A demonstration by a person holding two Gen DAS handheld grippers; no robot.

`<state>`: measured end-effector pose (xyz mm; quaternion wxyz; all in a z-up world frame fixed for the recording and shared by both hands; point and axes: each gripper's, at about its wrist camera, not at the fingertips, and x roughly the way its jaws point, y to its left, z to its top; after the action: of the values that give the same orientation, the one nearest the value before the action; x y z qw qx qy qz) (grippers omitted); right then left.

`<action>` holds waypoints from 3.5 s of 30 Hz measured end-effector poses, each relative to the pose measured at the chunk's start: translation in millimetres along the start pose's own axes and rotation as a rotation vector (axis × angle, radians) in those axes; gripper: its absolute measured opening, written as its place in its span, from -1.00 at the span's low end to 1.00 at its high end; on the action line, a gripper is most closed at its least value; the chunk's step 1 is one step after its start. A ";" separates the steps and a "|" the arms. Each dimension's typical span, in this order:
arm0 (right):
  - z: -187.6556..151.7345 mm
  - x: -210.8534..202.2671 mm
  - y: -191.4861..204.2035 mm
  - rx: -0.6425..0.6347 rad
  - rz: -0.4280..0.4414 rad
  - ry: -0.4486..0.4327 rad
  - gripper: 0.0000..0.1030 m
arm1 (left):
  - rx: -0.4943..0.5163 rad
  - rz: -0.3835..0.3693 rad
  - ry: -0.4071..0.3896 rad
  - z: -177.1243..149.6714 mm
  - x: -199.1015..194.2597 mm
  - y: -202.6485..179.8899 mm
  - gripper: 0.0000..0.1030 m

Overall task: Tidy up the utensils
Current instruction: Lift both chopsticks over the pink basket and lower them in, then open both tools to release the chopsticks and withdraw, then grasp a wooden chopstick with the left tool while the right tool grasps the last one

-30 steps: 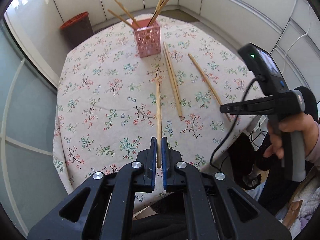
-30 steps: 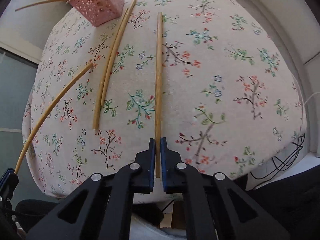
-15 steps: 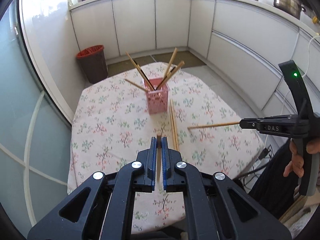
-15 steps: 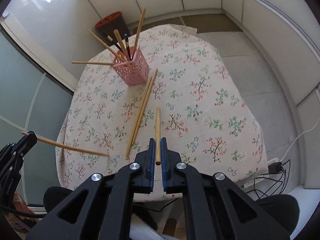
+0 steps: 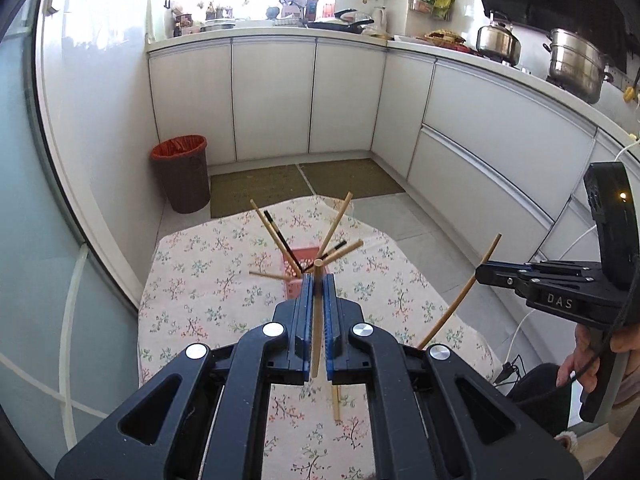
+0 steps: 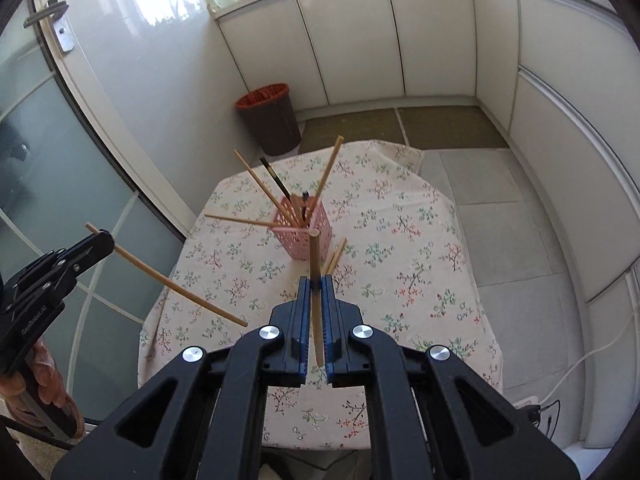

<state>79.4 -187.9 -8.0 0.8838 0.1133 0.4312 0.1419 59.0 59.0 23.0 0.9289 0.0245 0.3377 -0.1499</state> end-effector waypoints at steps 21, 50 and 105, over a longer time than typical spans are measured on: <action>157.6 -59.3 34.8 -0.037 0.114 -0.229 -0.89 | -0.058 0.036 -0.114 116.7 57.0 6.0 -0.92; 166.0 79.6 43.1 -0.027 0.085 -0.104 -0.89 | -0.192 0.041 -0.156 91.5 95.6 59.4 -0.39; -28.8 26.5 -60.0 0.210 -0.128 -0.066 0.87 | -0.080 0.172 0.021 -9.7 57.3 -24.7 0.86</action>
<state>81.3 -232.5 -64.1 0.8881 0.1821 0.4206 0.0356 87.4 21.9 -19.5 0.9350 0.0177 0.3498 -0.0559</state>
